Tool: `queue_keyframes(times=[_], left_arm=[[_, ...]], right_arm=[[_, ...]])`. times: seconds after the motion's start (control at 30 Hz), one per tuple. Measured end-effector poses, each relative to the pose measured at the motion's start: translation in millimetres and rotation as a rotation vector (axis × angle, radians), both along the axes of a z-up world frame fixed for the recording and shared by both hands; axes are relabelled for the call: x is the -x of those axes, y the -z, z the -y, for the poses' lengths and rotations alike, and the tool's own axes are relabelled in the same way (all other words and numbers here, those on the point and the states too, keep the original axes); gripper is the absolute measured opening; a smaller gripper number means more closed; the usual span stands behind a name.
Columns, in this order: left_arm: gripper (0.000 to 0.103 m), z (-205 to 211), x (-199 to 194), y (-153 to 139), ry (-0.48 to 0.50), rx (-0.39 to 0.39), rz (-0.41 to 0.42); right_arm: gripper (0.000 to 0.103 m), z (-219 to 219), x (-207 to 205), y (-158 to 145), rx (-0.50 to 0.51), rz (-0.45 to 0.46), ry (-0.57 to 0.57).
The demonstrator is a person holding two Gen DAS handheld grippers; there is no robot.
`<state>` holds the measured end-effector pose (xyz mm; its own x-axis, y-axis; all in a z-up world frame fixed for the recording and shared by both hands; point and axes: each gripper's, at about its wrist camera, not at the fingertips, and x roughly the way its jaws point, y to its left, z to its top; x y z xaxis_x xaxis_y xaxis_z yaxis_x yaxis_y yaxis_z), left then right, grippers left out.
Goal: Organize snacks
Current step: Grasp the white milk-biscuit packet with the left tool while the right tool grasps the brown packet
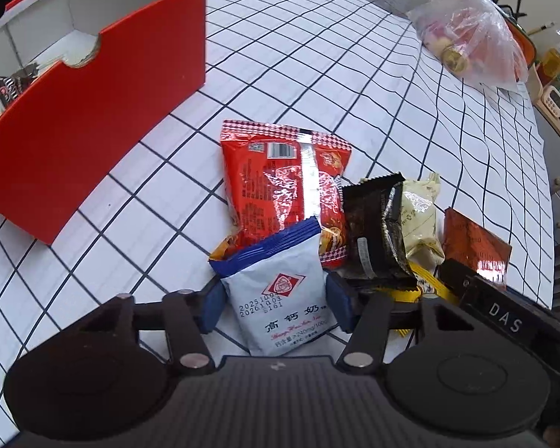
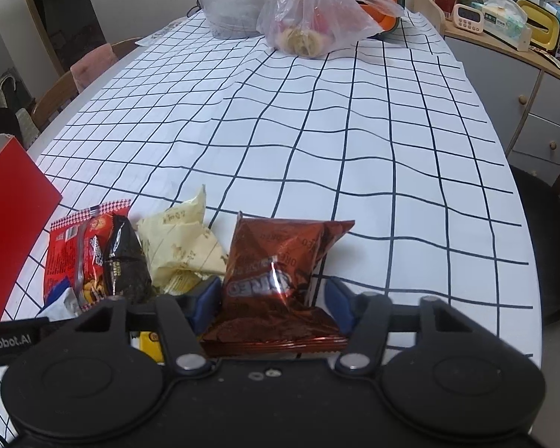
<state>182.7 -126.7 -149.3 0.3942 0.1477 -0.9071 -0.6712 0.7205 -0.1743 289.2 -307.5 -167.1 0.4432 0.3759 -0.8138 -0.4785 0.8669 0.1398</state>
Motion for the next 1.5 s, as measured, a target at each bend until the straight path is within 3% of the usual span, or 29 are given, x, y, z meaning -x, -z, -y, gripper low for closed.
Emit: queue_keyframes(times=[0.43, 0.83, 1.2, 1.5], left_arm=[[0.049, -18, 14, 2, 0.001, 0.098, -0.005], [0.049, -33, 33, -1, 0.046, 0.136, 0.01], [0.049, -47, 53, -25, 0.135, 0.152, 0.054], [0.049, -72, 73, -61, 0.219, 0.132, 0.104]], right_arm=[[0.037, 4, 9, -7, -0.038, 0.0, 0.019], [0.036, 19, 29, -26, -0.081, 0.027, 0.053], [0.036, 28, 65, -62, -0.129, 0.063, 0.085], [0.036, 3, 105, -91, -0.148, 0.085, 0.085]])
